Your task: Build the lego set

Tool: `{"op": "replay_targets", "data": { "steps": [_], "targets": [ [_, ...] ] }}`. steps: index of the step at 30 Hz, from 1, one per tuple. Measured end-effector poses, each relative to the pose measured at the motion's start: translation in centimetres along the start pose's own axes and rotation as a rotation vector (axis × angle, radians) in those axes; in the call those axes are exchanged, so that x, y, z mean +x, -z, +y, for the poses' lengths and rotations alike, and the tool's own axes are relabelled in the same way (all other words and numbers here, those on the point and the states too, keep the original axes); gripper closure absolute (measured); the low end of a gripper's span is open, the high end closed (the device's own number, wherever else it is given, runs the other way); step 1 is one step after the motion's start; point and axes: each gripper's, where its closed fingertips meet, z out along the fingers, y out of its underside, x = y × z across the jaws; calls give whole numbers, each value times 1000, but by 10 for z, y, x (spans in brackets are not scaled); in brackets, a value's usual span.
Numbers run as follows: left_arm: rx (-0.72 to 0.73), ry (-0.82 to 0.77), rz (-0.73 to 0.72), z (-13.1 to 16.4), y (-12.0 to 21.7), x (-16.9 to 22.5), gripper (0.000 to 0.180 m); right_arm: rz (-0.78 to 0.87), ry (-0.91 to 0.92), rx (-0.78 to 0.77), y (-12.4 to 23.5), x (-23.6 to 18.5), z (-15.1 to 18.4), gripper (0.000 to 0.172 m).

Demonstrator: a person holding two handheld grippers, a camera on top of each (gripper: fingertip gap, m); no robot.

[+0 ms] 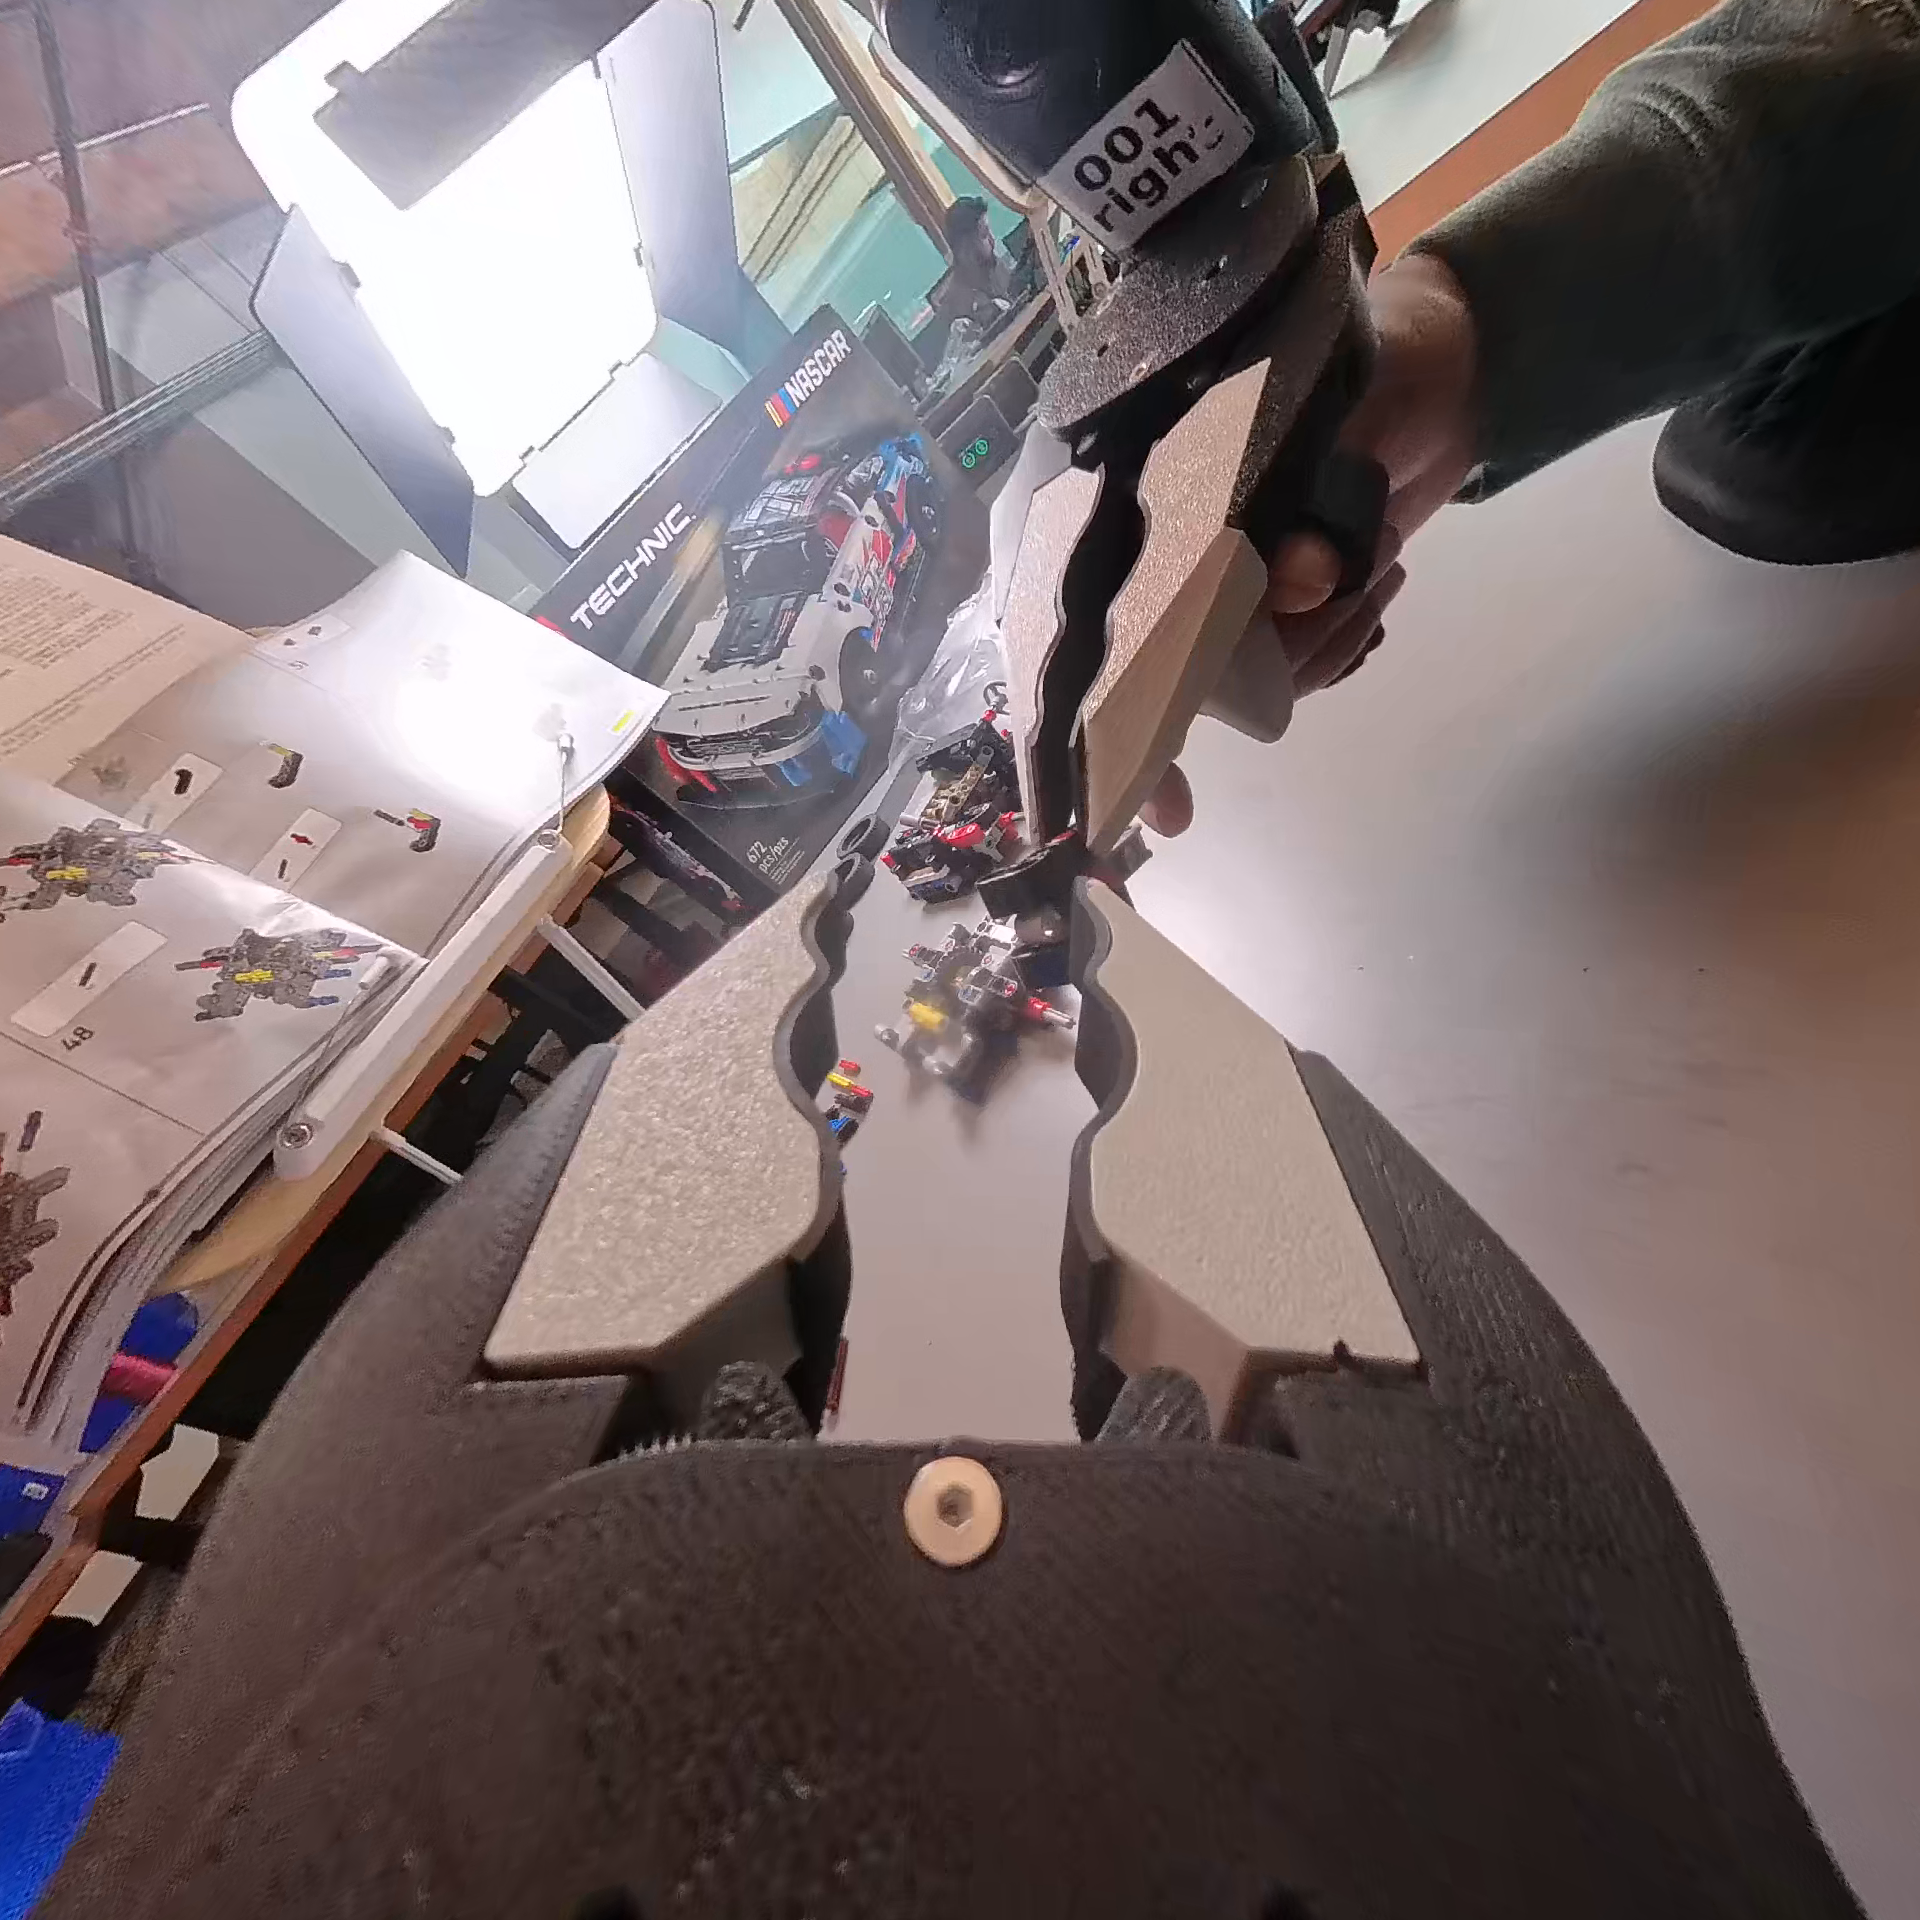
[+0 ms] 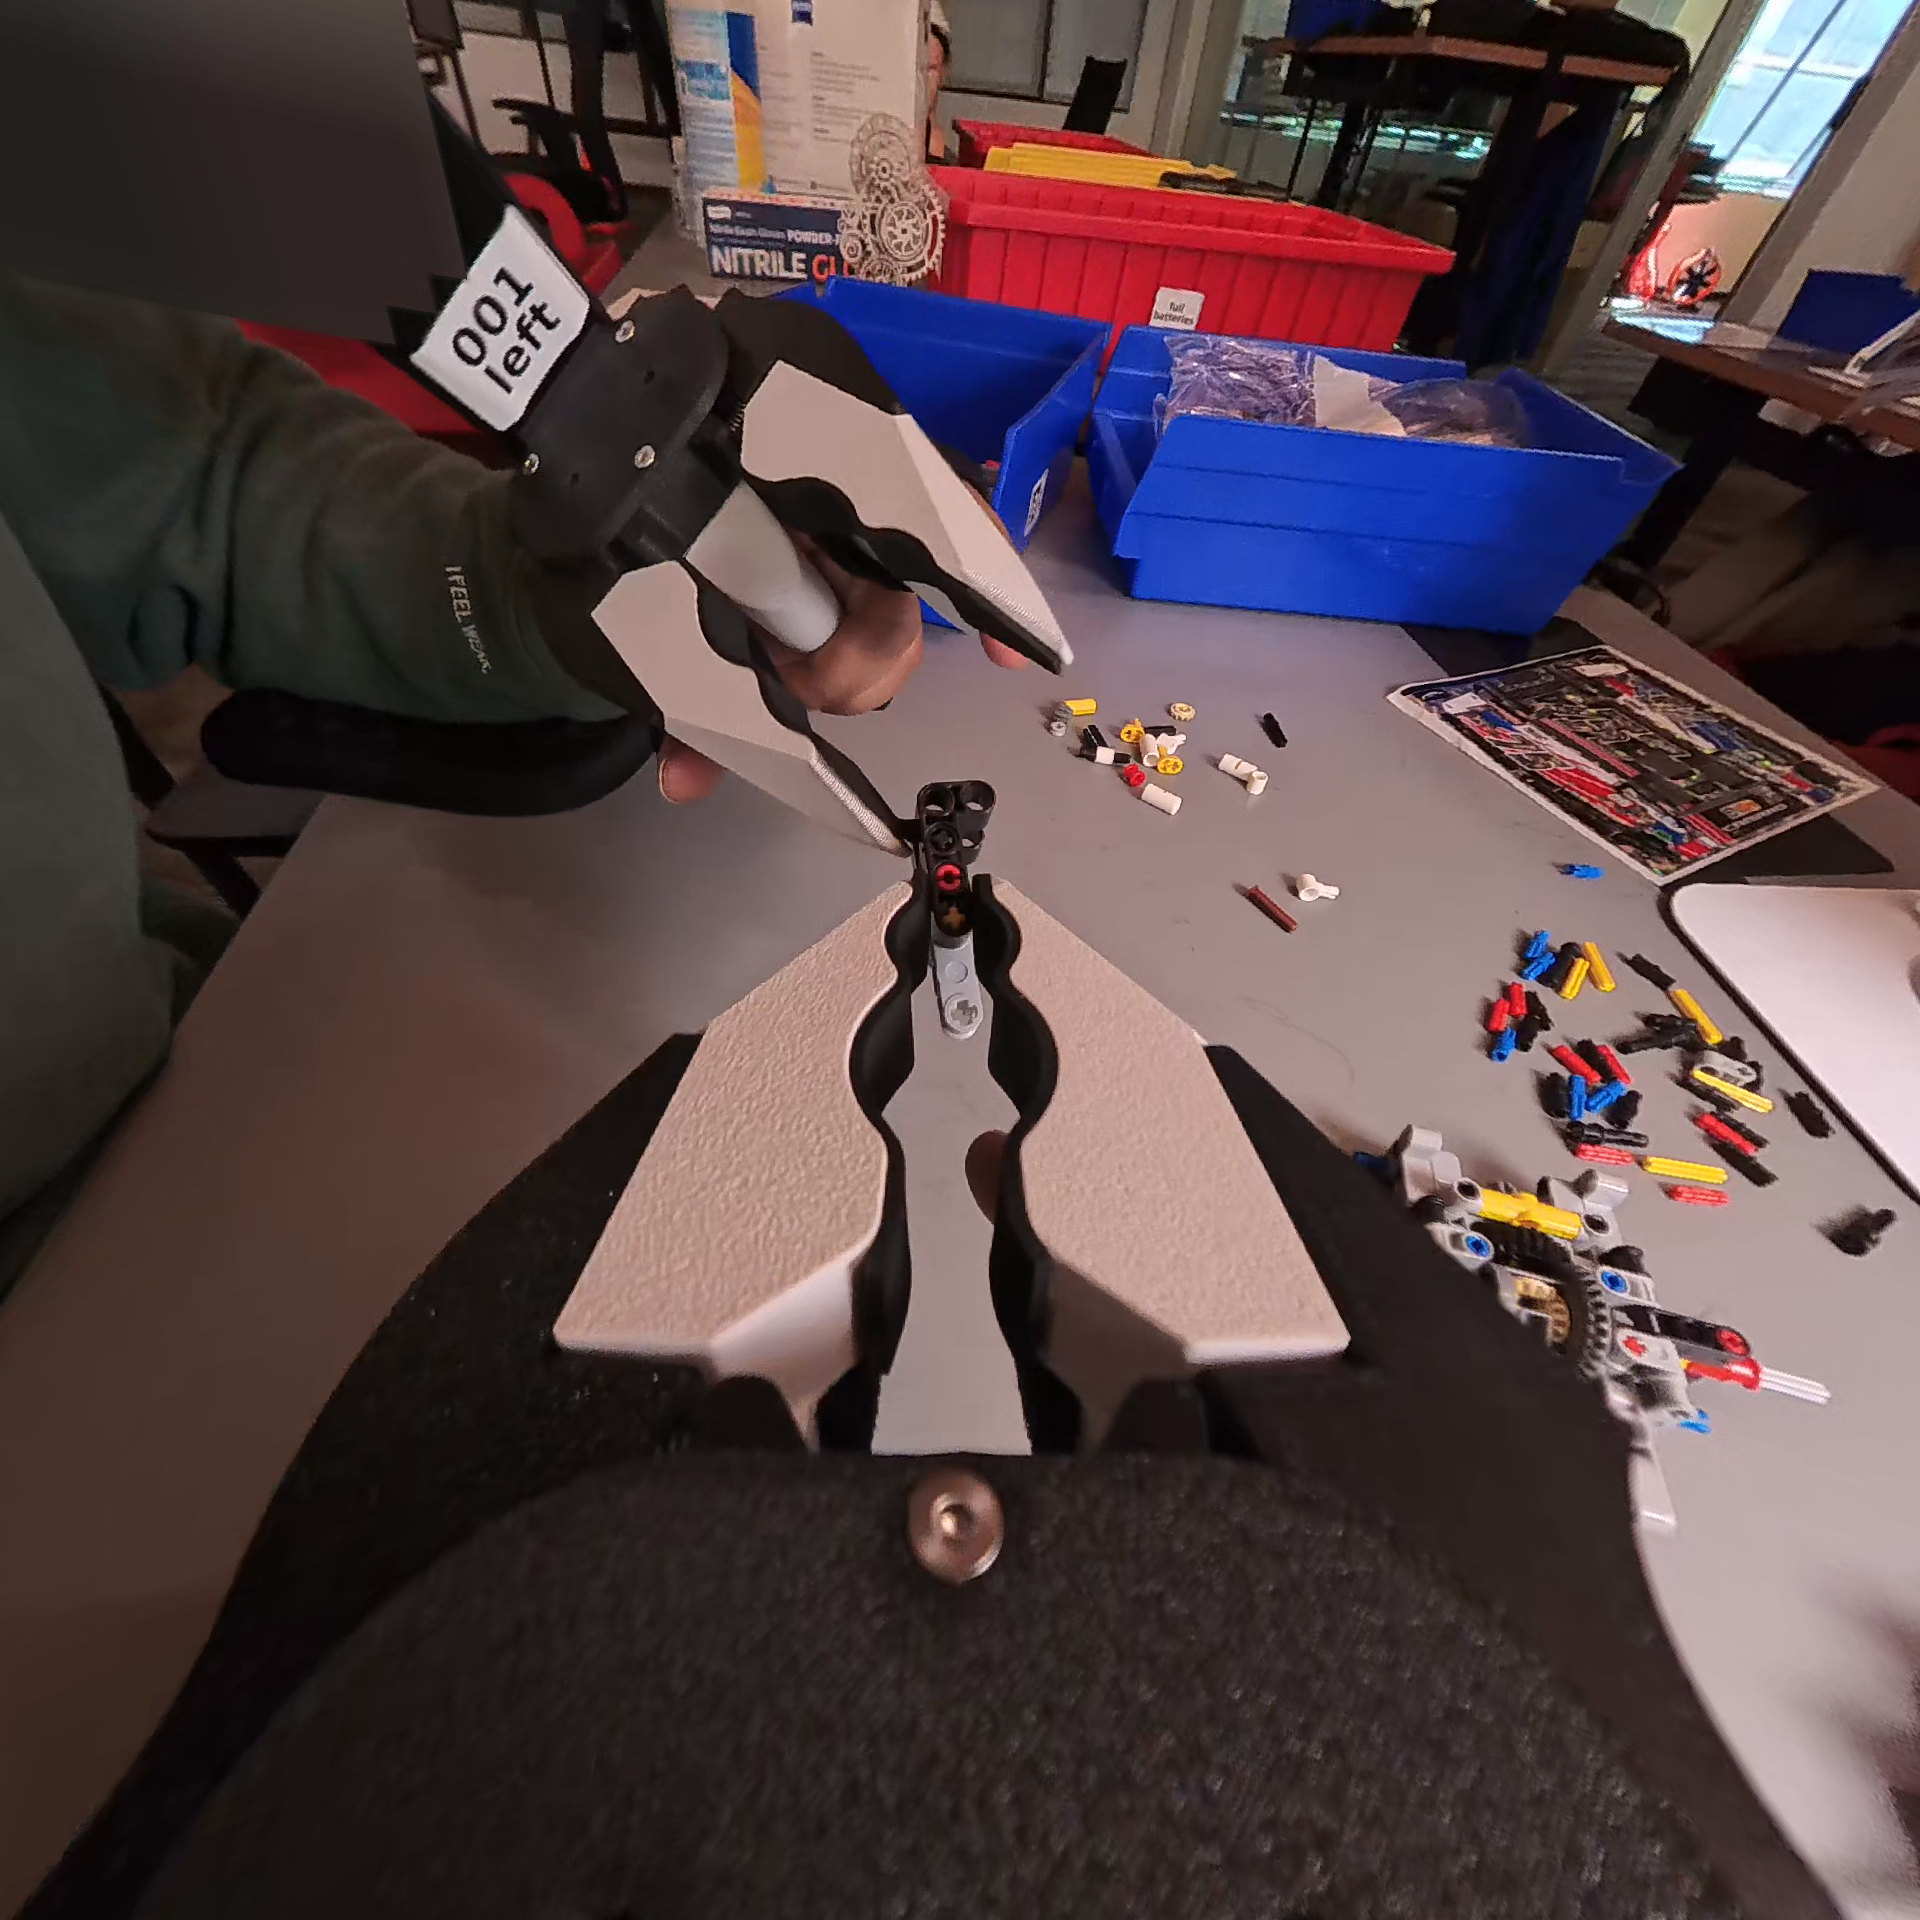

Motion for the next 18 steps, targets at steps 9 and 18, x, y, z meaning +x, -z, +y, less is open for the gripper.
{"op": "replay_targets", "data": {
  "steps": [9, 18],
  "targets": [
    [-54, 44, -27, 12, -4, -5, 142, 53, -217, -20, -6, 14, 5, 165],
    [10, 222, 29, 1, -3, -3, 125, 142, -444, 20, 18, 55, 22, 166]
  ]
}}
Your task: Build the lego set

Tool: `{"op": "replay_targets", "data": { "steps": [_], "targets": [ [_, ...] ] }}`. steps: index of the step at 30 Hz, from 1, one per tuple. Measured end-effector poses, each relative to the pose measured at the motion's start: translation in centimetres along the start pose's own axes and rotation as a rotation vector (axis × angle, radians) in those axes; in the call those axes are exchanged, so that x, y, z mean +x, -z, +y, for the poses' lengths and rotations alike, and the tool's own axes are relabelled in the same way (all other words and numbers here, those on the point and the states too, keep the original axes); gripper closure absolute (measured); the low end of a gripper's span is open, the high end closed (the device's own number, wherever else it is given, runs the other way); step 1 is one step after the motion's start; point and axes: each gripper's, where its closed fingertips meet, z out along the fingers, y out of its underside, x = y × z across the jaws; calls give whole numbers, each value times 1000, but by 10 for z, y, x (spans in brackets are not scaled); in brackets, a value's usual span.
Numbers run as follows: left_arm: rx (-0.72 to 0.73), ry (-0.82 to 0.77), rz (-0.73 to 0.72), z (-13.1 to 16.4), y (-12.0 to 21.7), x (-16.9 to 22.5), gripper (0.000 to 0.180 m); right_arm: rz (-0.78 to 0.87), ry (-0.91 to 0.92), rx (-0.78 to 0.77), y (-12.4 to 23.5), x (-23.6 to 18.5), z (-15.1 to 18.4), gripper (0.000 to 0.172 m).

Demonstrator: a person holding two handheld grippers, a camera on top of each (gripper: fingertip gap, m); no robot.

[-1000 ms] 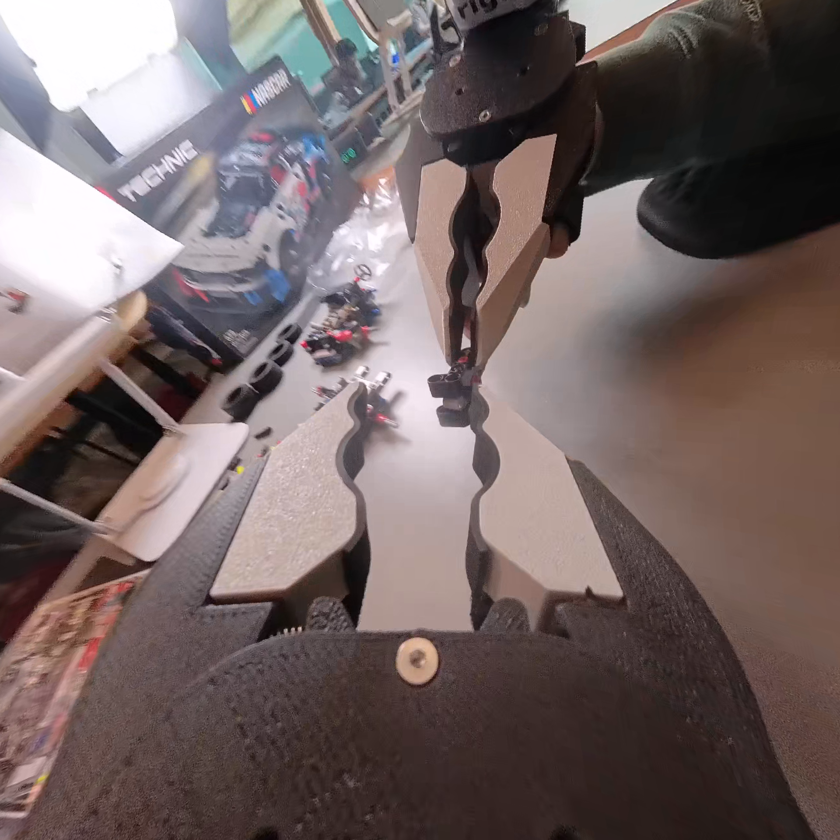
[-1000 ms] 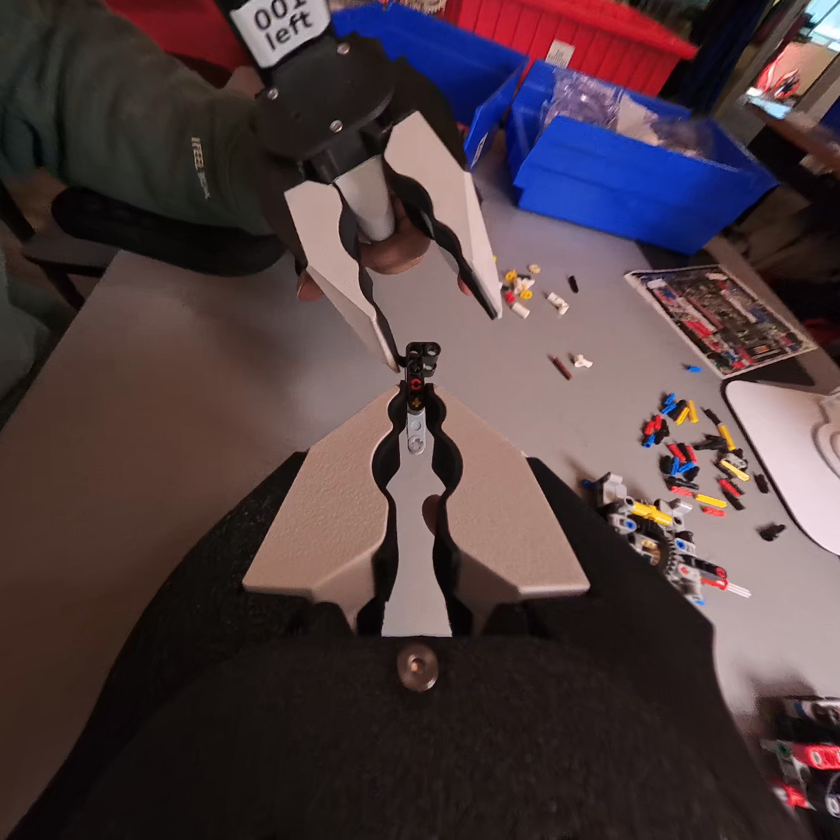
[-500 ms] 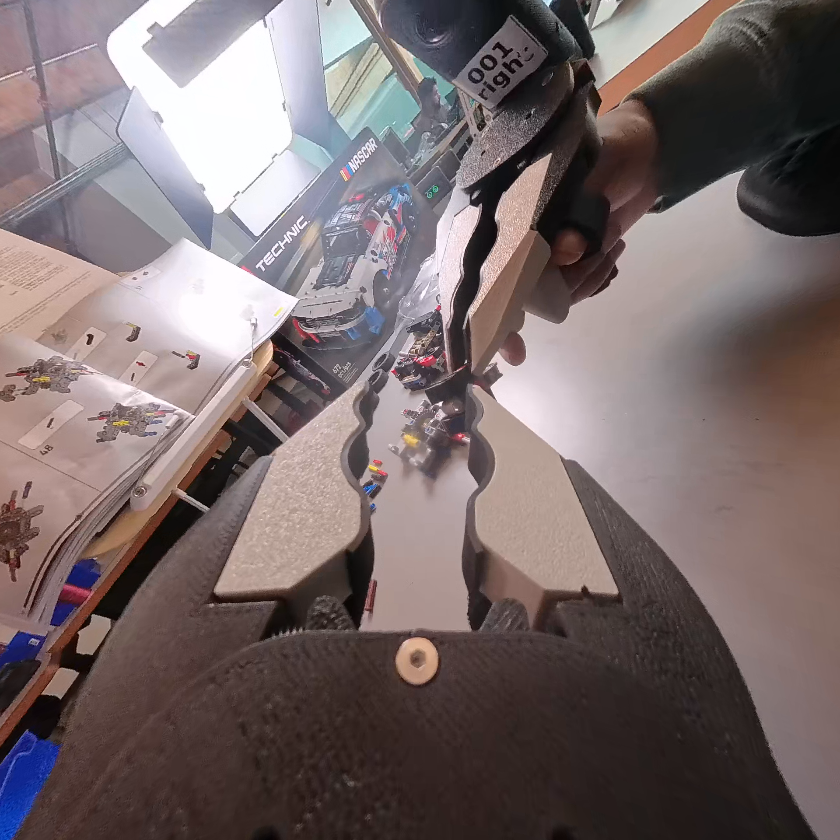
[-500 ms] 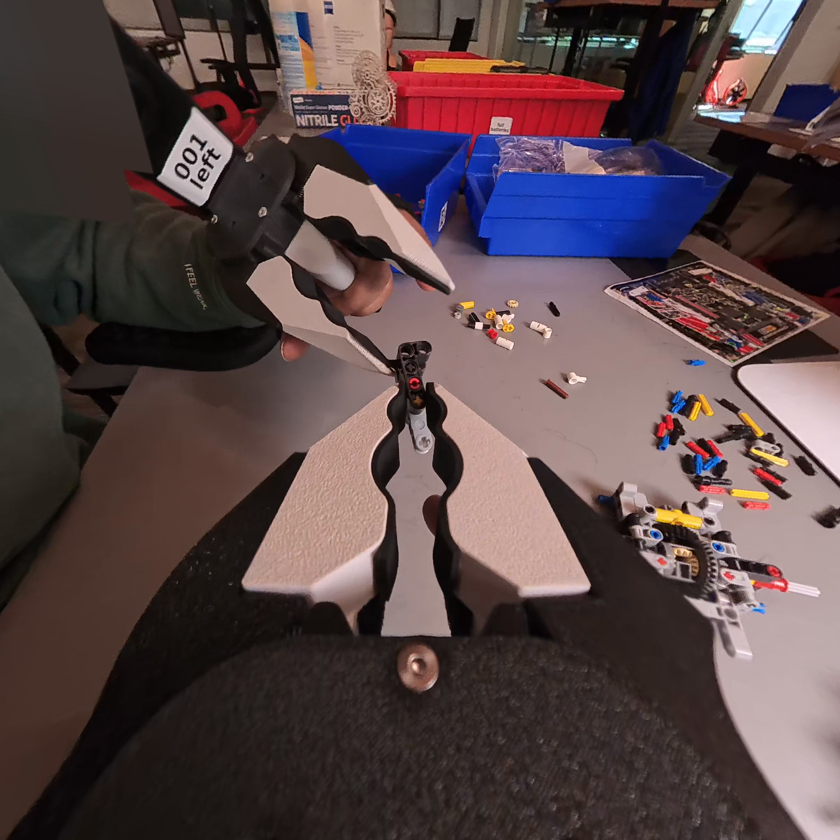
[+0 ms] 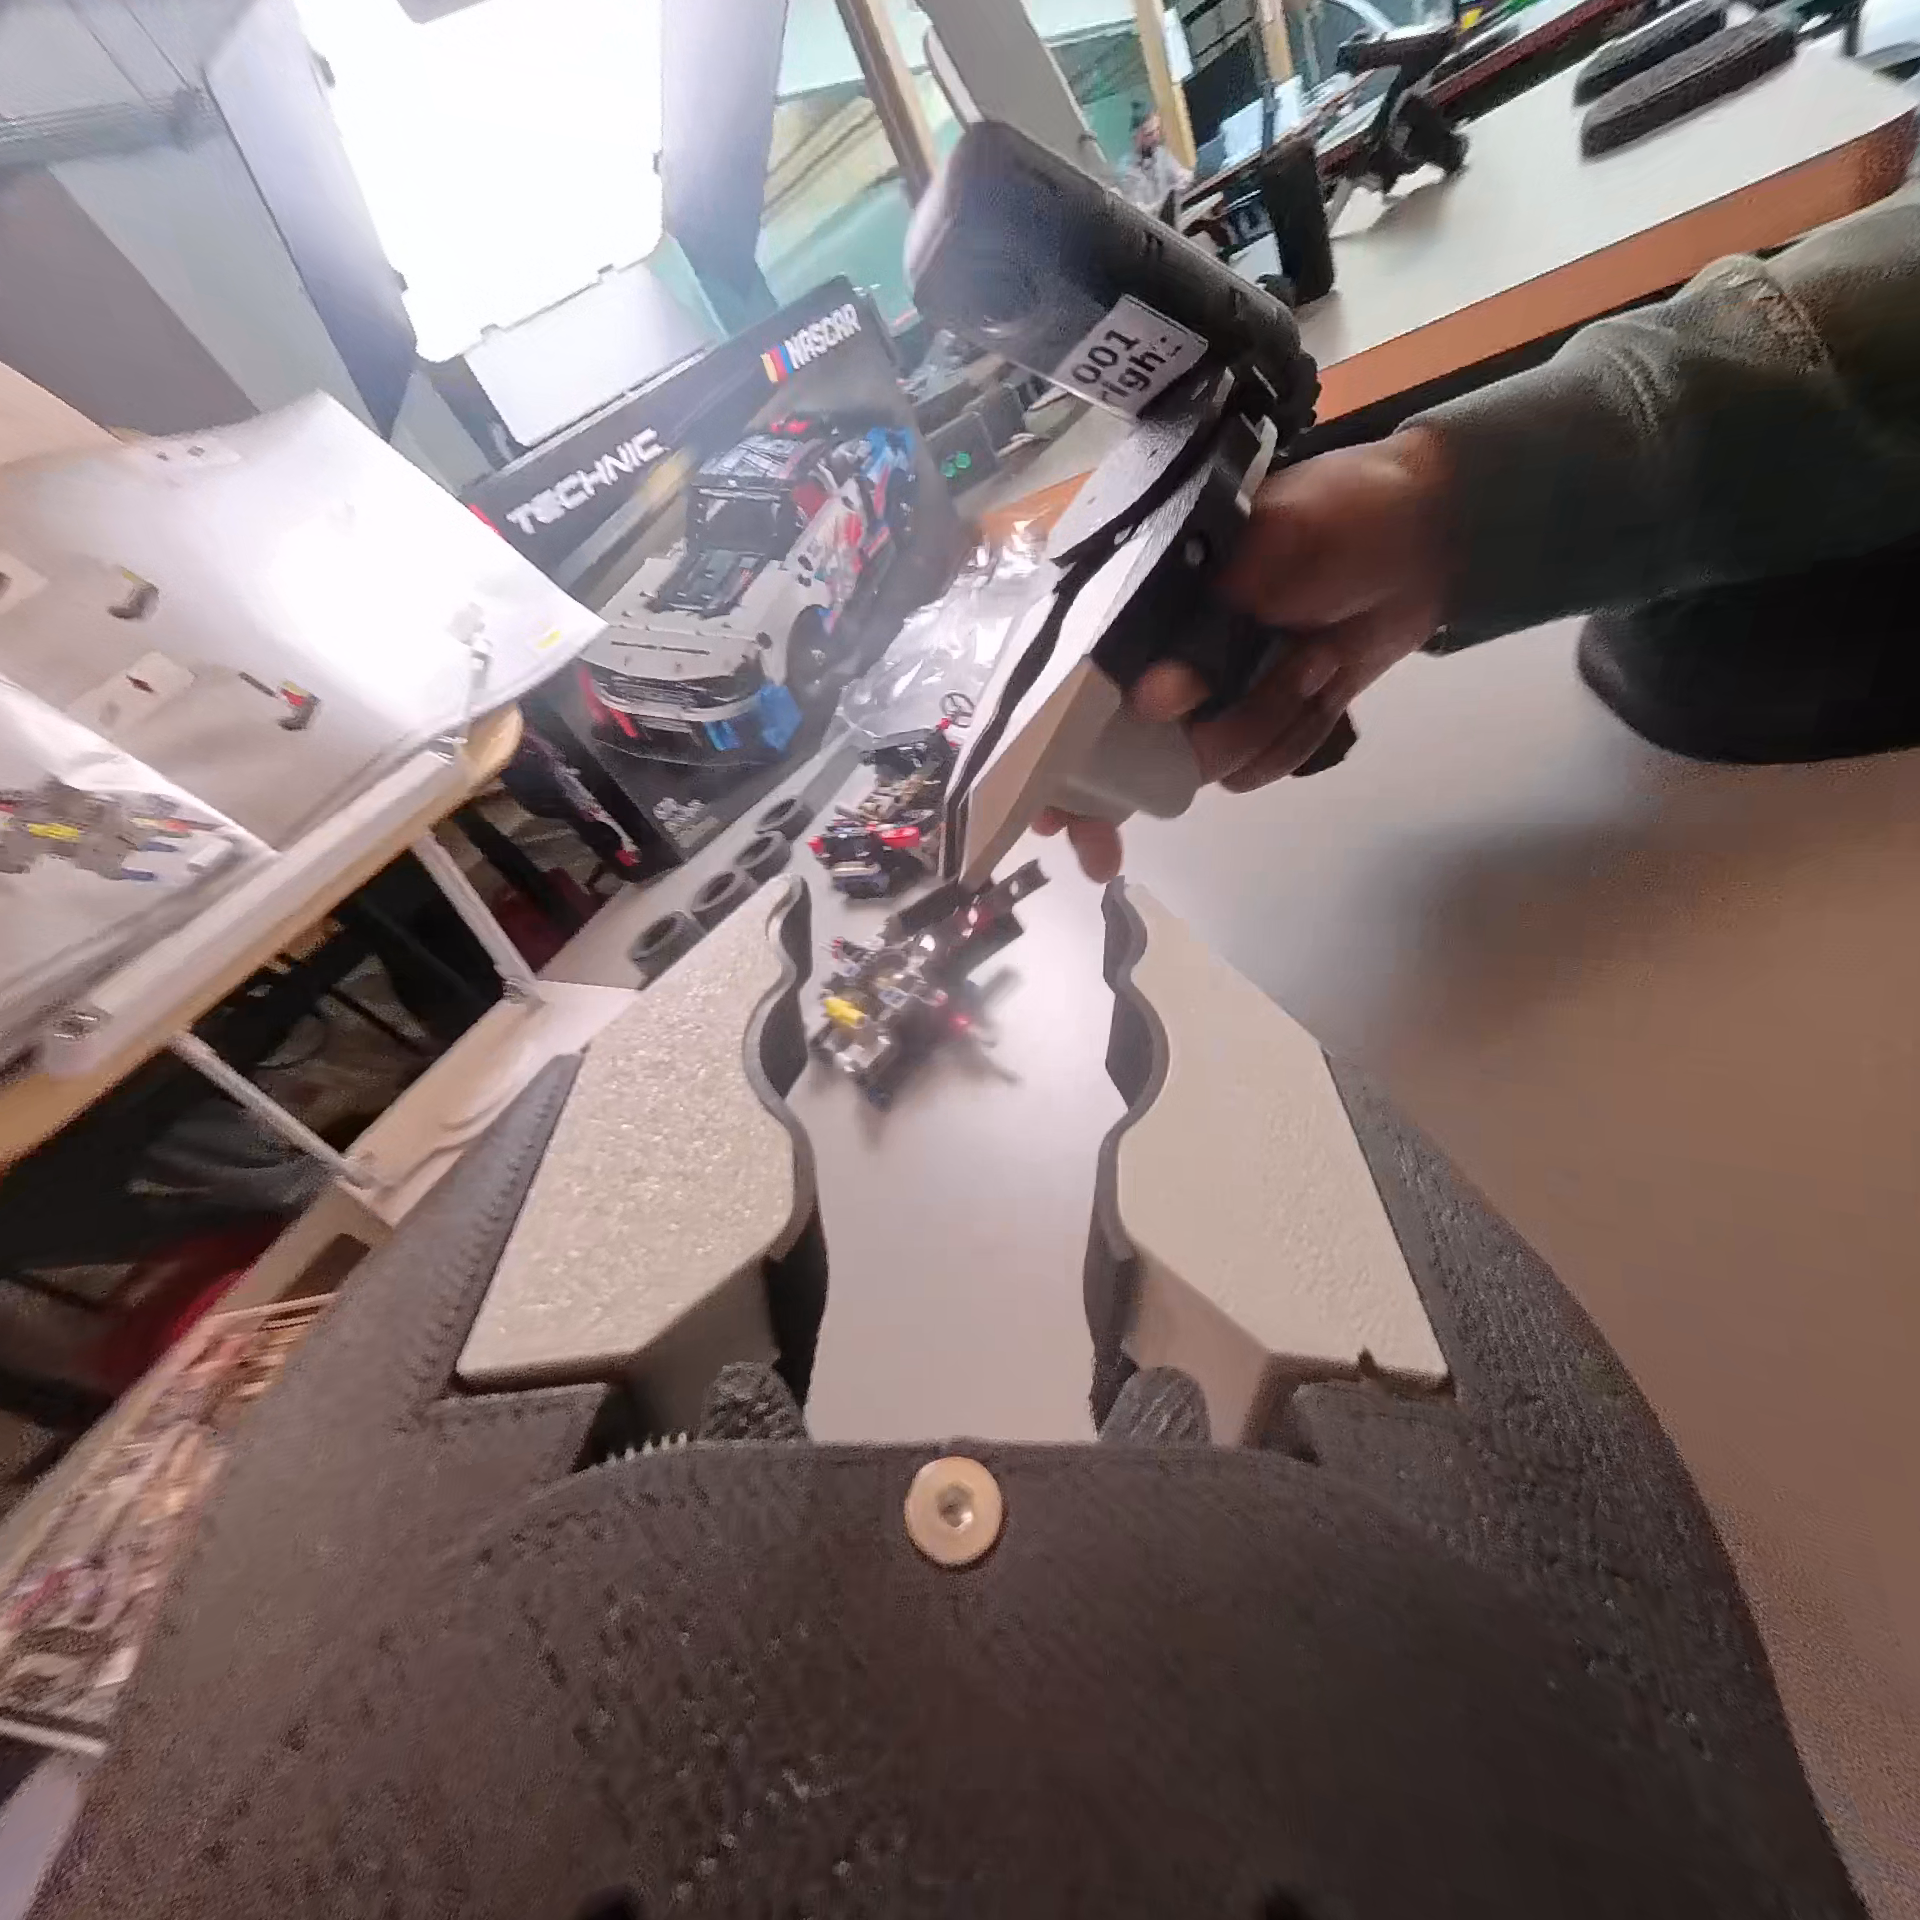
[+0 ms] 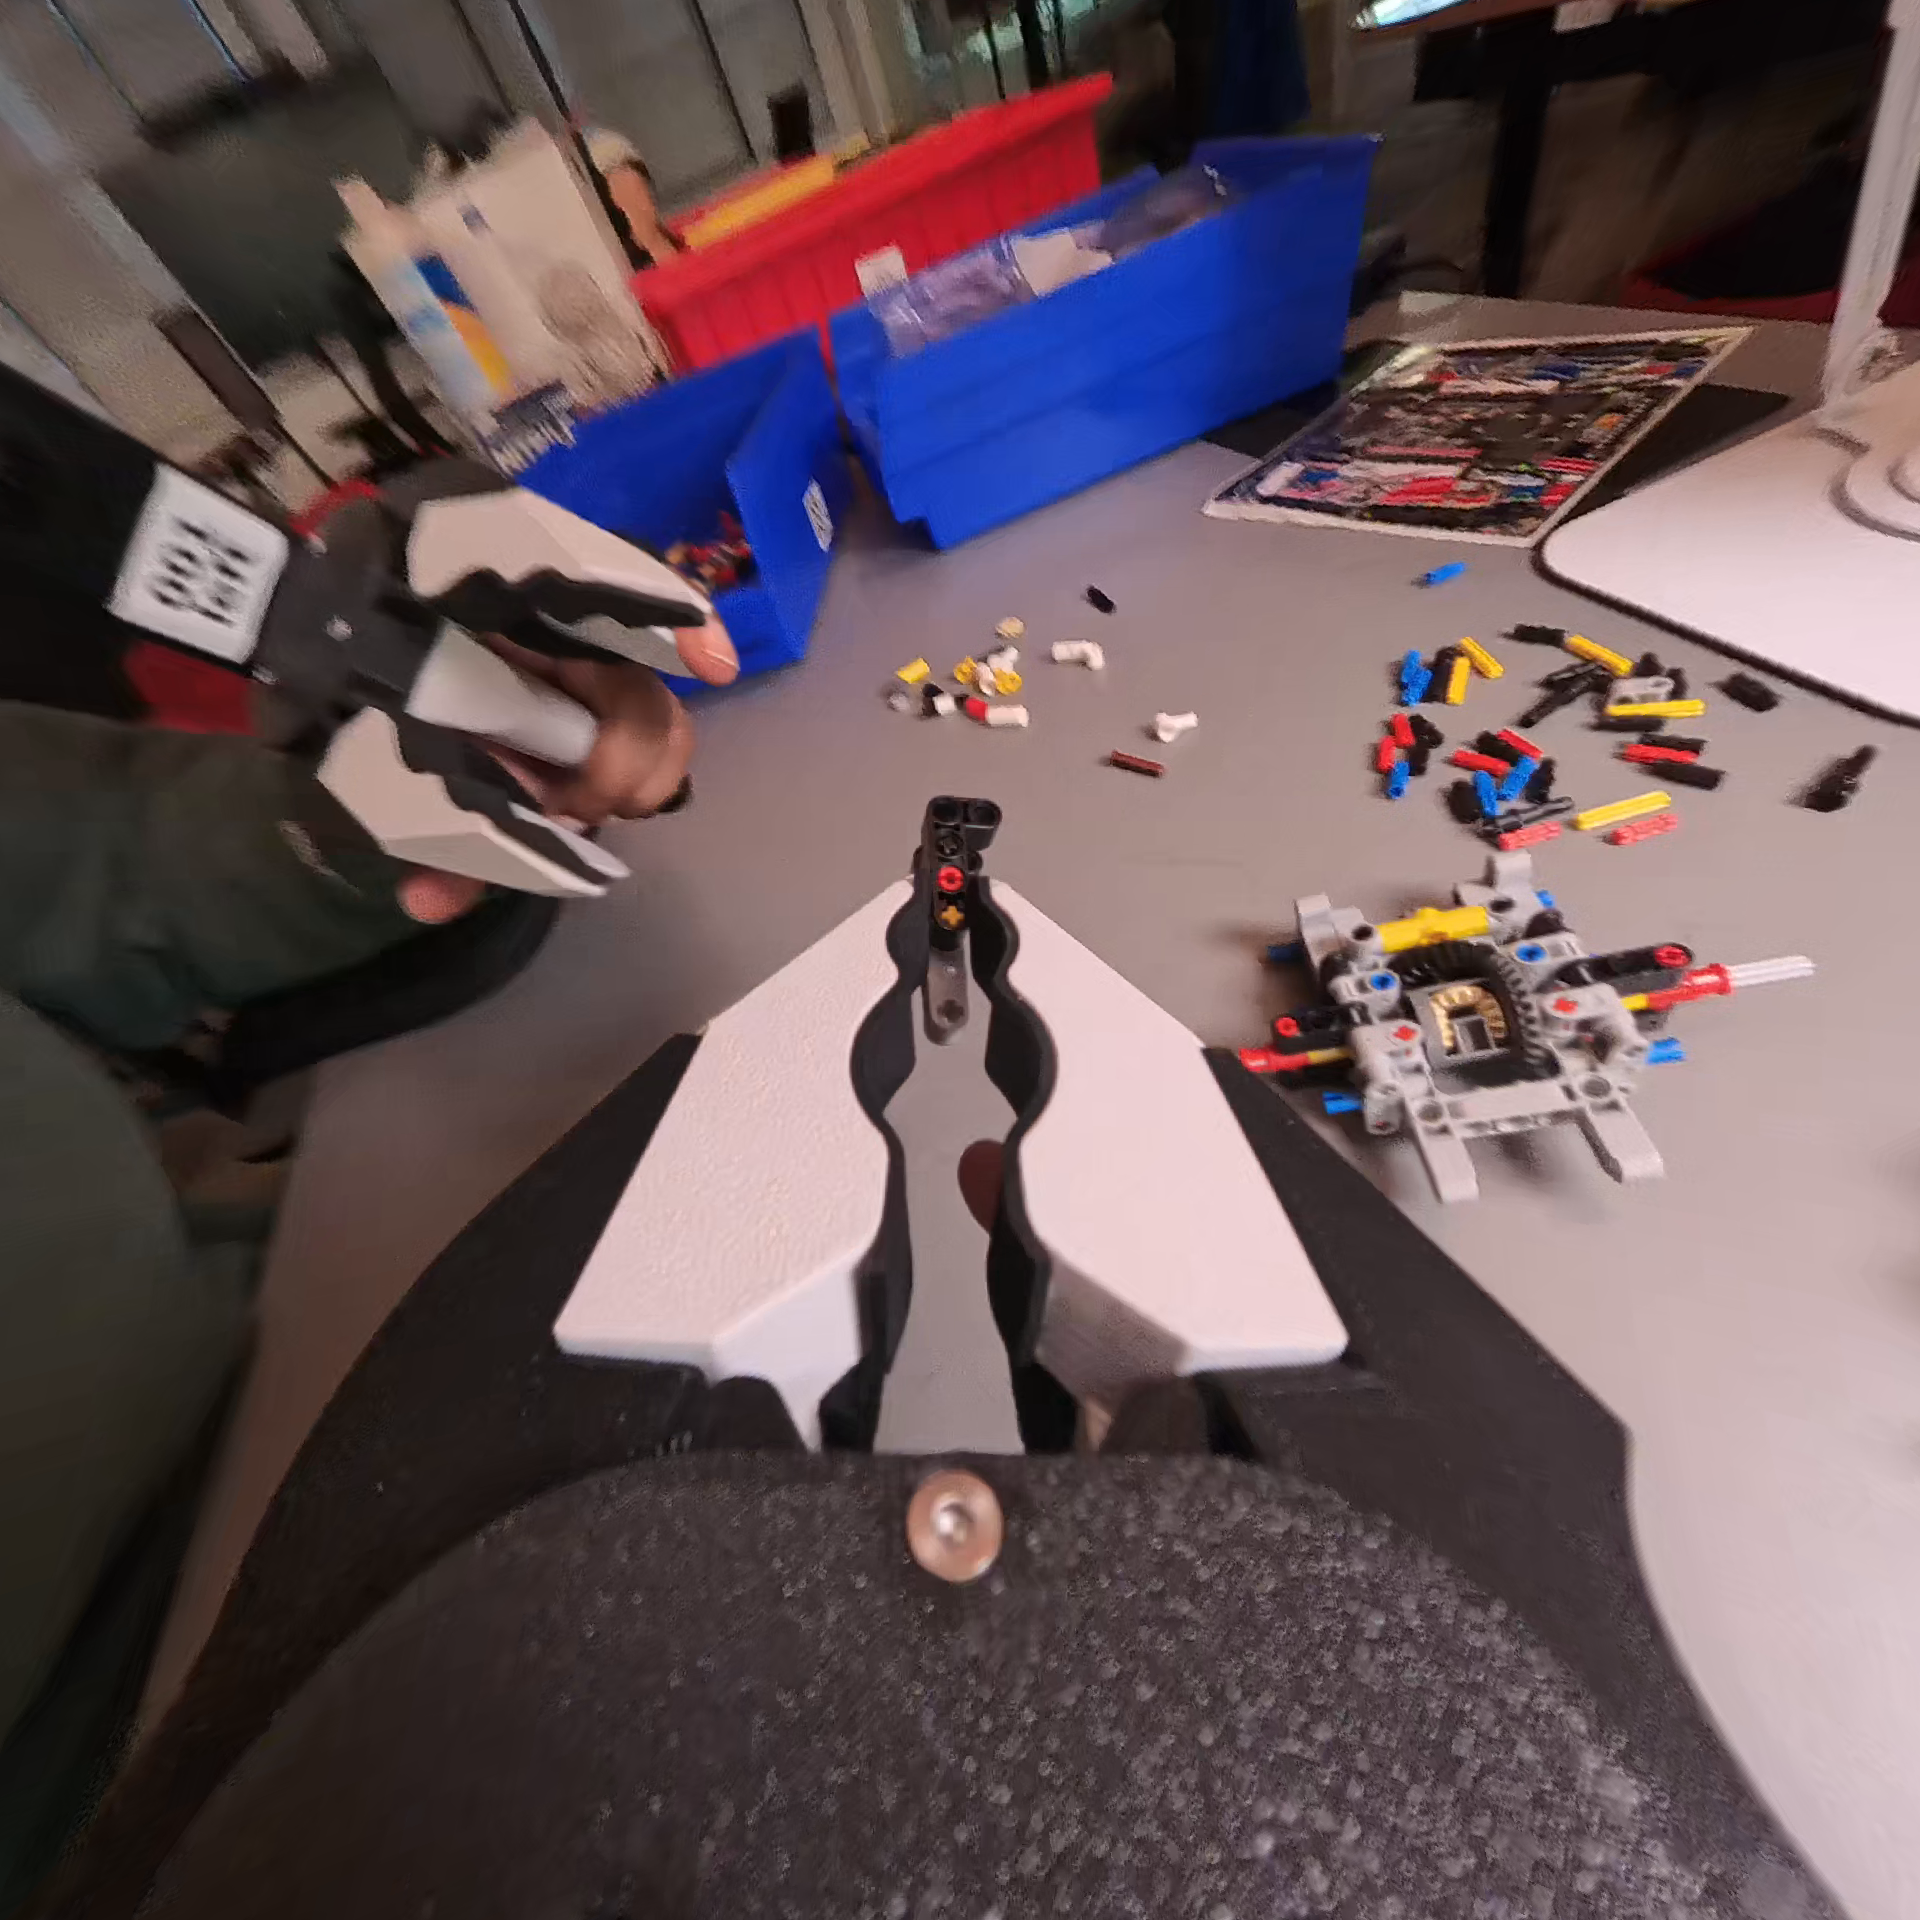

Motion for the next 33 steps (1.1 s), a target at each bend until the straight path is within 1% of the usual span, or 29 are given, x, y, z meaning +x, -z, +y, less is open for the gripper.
{"op": "replay_targets", "data": {
  "steps": [1, 3, 6, 8, 9, 12, 14, 16, 19, 21, 23, 26, 27, 28, 30, 31, 32, 33],
  "targets": [
    [-1, -18, -15, 0, 1, -4, 125, -13, 16, 19, 3, -4, -5, 166],
    [-12, 0, -29, 6, 3, -11, 125, 5, 93, 9, 0, -13, -9, 166],
    [-18, 2, -23, 13, 2, -14, 125, -35, 106, -3, -7, -19, -2, 166],
    [-27, 12, 13, 15, 0, -7, 125, -75, 91, 22, -5, -21, -1, 166],
    [-41, 37, 40, 19, -1, -3, 129, -97, 71, 30, -4, -22, -2, 166],
    [-55, 213, 142, 28, -5, 9, 138, -166, 28, 66, -2, -30, -6, 166],
    [-27, 329, 168, 26, -6, 9, 145, -218, -4, 77, -2, -38, -7, 166],
    [6, 422, 196, 21, -6, 8, 147, -250, -21, 85, -2, -42, -7, 166],
    [38, 523, 260, 16, -4, 12, 150, -301, -48, 94, -2, -49, -8, 166],
    [41, 508, 273, 15, -3, 14, 147, -332, -78, 94, -3, -53, -8, 166],
    [44, 440, 266, 13, -3, 17, 141, -390, -137, 83, -2, -59, -7, 166],
    [51, 296, 264, 9, -2, 24, 125, -496, -311, 10, -3, -68, 1, 166],
    [54, 254, 271, 8, -1, 27, 123, -536, -366, -23, -4, -72, 6, 166],
    [59, 225, 282, 7, 0, 30, 124, -561, -405, -46, -5, -75, 10, 166],
    [59, 184, 317, 7, 2, 38, 131, -584, -444, -74, -6, -77, 15, 166],
    [63, 168, 346, 6, 4, 43, 138, -590, -460, -85, -7, -78, 17, 166],
    [69, 152, 361, 5, 6, 46, 150, -598, -474, -92, -6, -78, 17, 166],
    [70, 132, 360, 4, 6, 47, 152, -605, -480, -96, -6, -78, 17, 166]
  ]
}}
